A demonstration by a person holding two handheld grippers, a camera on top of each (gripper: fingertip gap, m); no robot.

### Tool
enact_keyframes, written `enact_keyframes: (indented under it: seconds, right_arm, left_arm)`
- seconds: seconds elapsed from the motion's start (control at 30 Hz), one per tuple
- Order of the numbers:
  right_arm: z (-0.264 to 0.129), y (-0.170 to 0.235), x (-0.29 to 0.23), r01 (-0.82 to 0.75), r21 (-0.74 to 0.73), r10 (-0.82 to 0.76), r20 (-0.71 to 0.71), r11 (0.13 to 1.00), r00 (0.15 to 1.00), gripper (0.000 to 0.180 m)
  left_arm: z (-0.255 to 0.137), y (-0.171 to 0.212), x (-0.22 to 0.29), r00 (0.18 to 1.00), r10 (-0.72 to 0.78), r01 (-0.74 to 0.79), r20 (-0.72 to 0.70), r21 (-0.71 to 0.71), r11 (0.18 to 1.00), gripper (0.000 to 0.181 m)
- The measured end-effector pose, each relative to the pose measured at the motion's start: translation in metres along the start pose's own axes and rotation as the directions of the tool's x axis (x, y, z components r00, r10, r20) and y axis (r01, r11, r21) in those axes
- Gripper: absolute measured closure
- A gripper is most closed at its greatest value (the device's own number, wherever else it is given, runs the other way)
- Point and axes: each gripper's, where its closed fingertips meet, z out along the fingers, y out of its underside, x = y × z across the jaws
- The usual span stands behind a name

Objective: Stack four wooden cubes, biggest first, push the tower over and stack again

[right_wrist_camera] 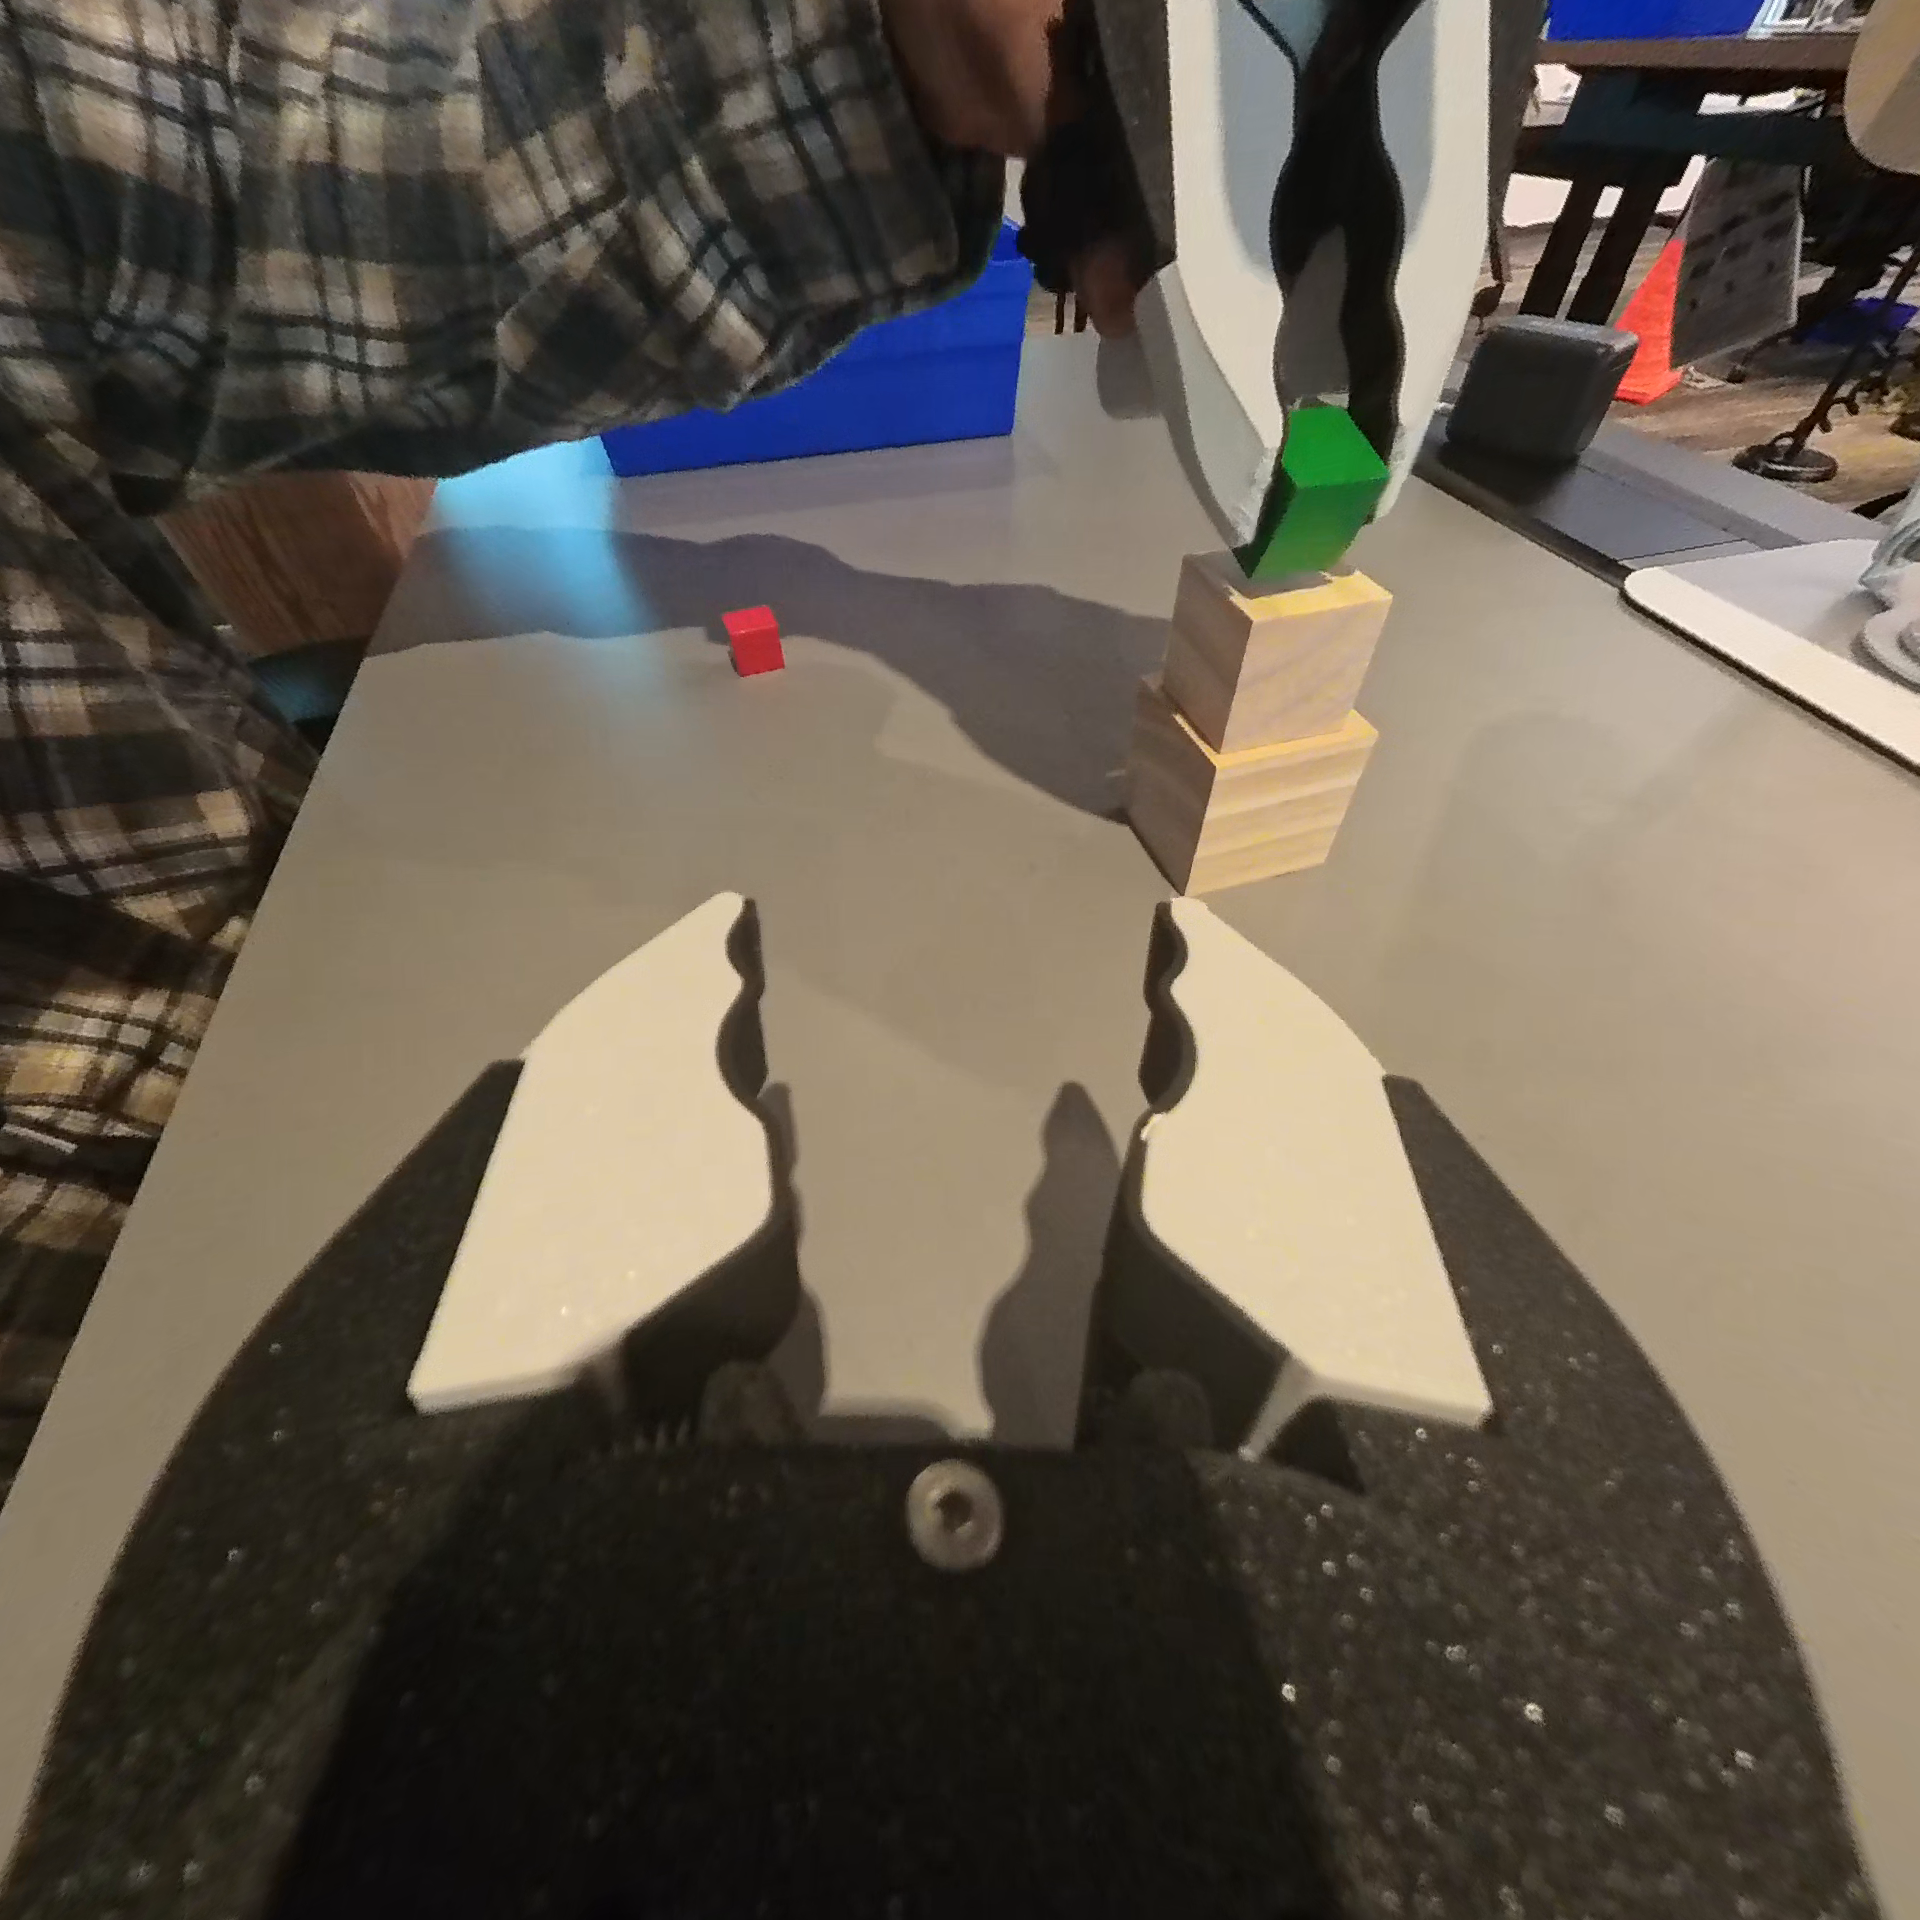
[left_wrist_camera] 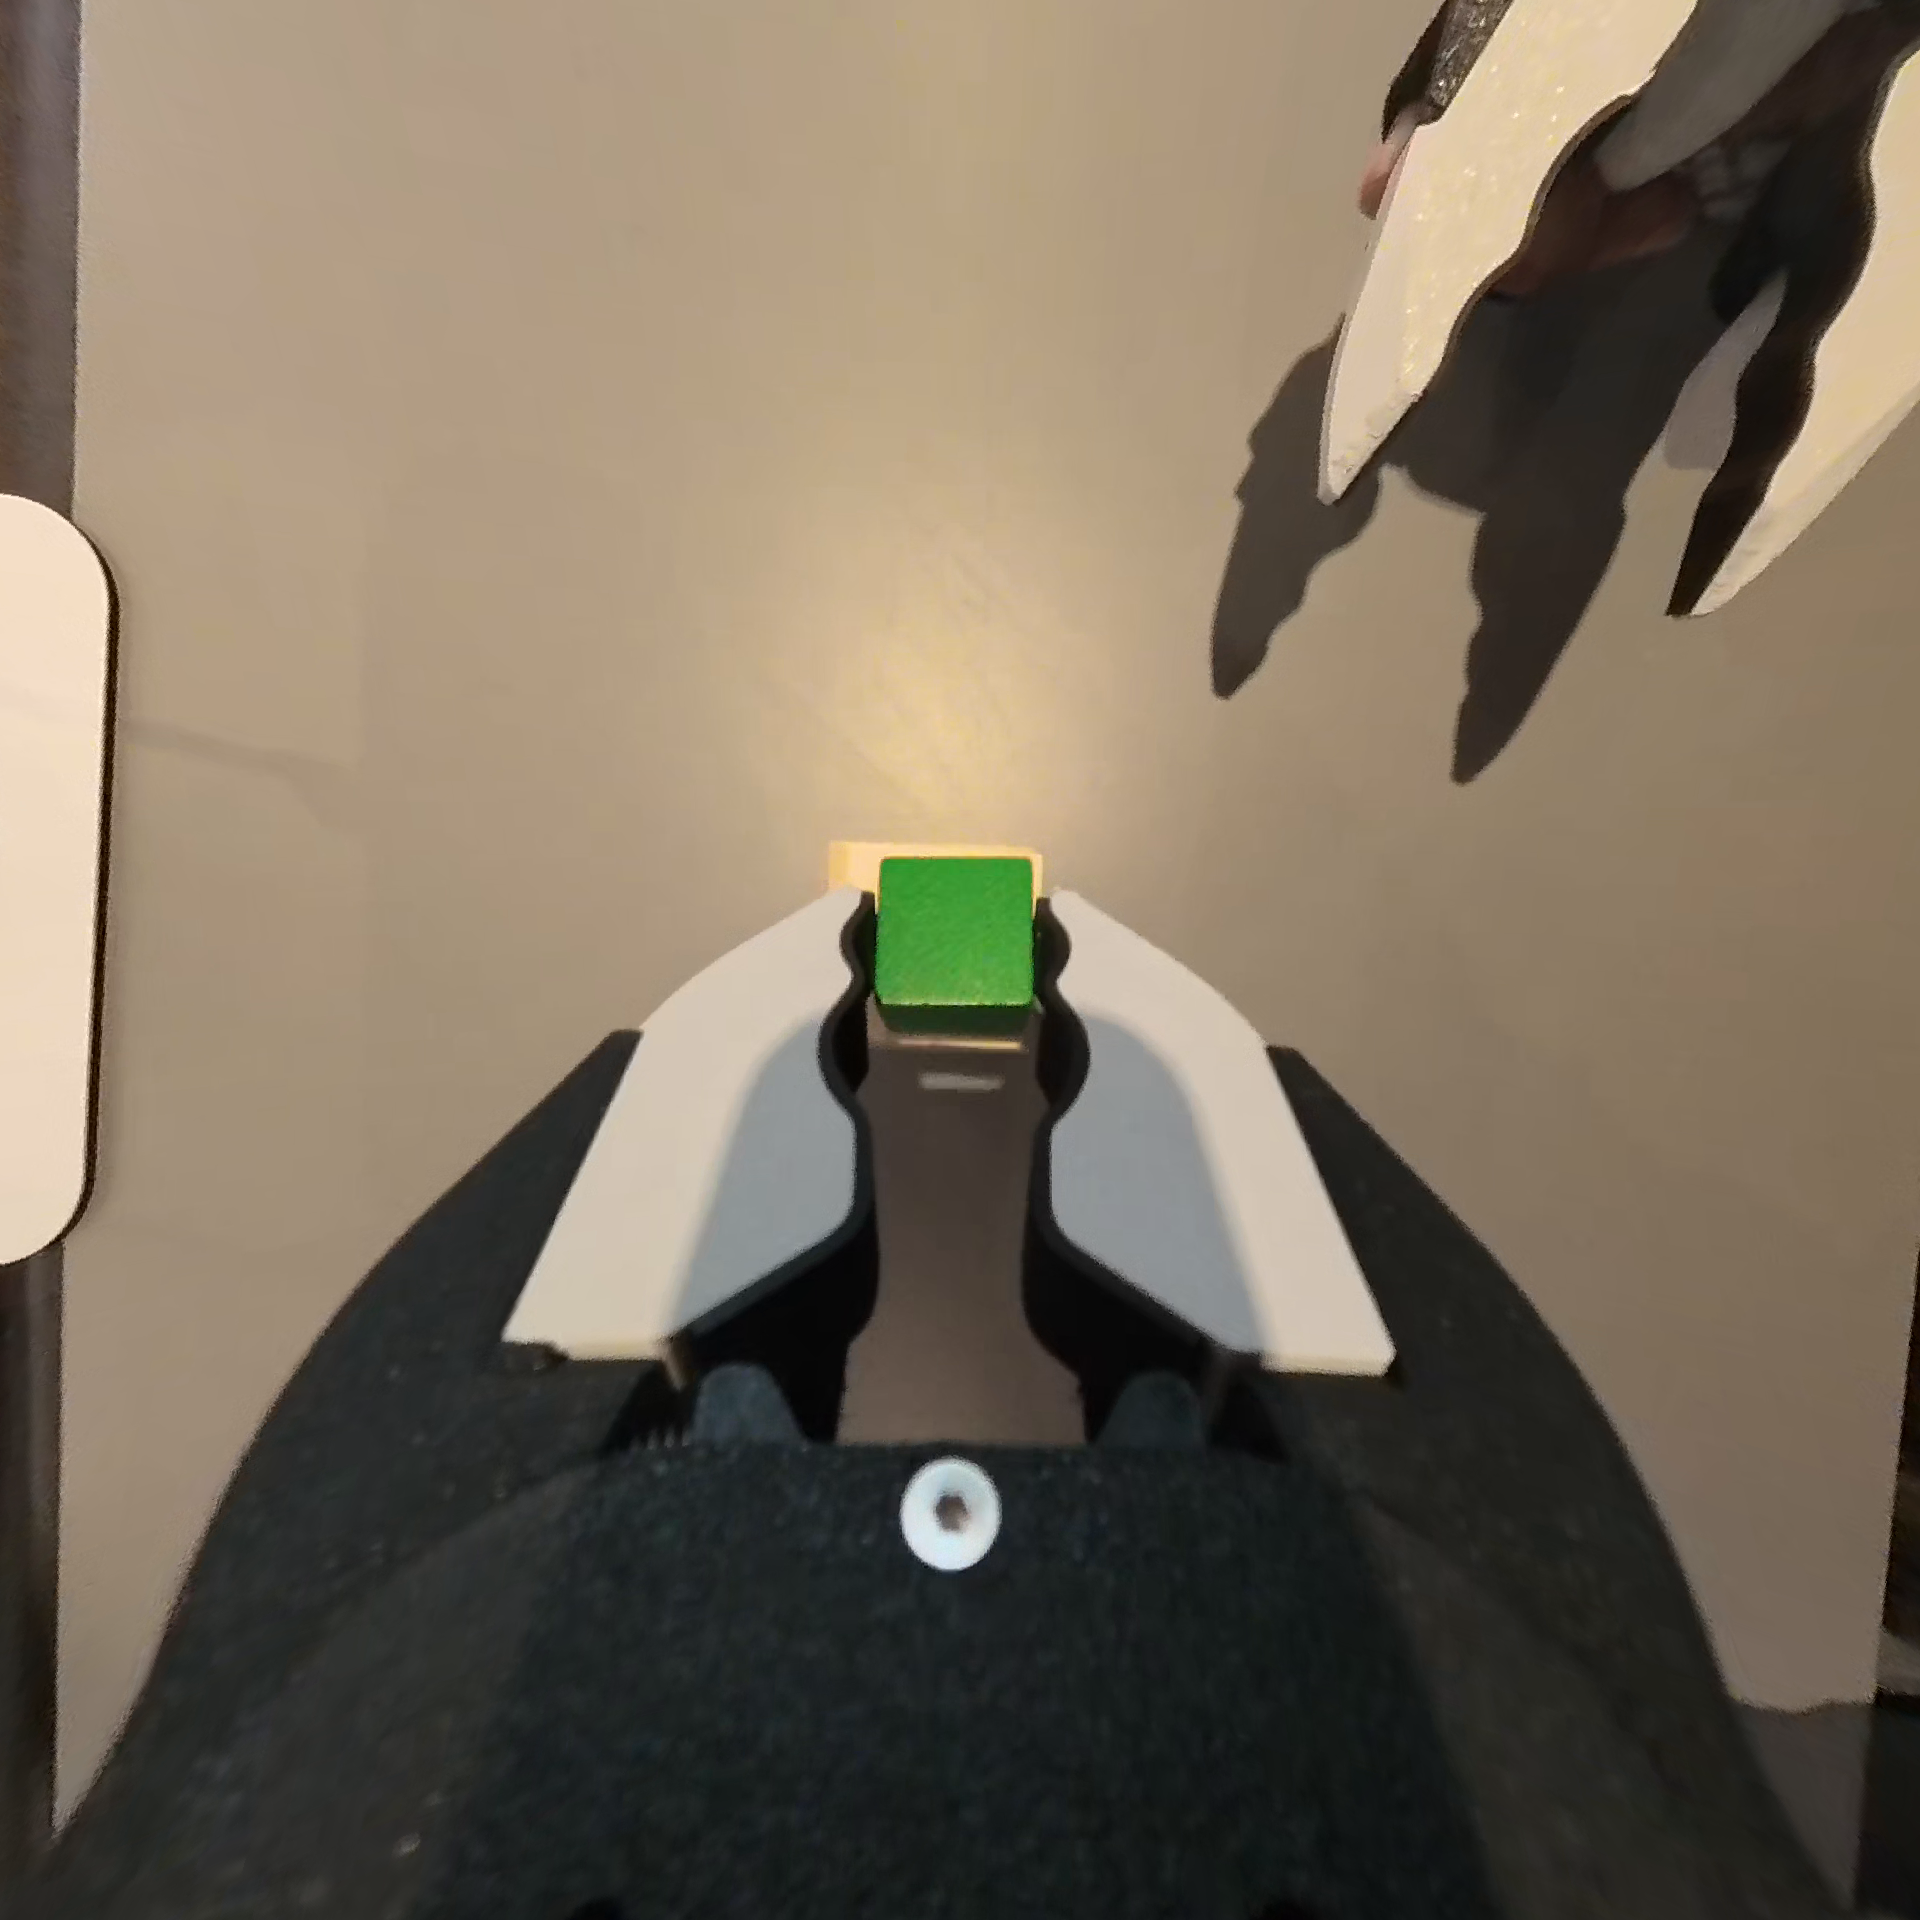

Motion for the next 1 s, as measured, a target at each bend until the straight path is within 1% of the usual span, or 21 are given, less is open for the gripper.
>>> enact_keyframes:
  seconds: [0.3,0.7,1.0]
  right_arm:
    - [-0.0003,-0.0006,-0.0014,-0.001,0.001,0.001,0.007,1.000,1.000,0.111]
    - [0.0003,-0.0007,-0.0036,-0.004,-0.002,0.004,0.016,1.000,1.000,0.113]
    - [0.0012,-0.0010,-0.0047,-0.007,-0.005,0.007,0.021,1.000,1.000,0.113]
  left_arm:
    - [-0.0010,-0.0053,-0.0006,0.999,-0.024,0.026,-0.021,0.111,0.994,0.152]
    - [0.0039,-0.0015,-0.0011,1.000,0.015,-0.011,-0.027,0.171,0.985,0.152]
    - [0.0048,0.0009,-0.0006,0.999,0.034,-0.028,-0.030,0.180,0.983,0.152]
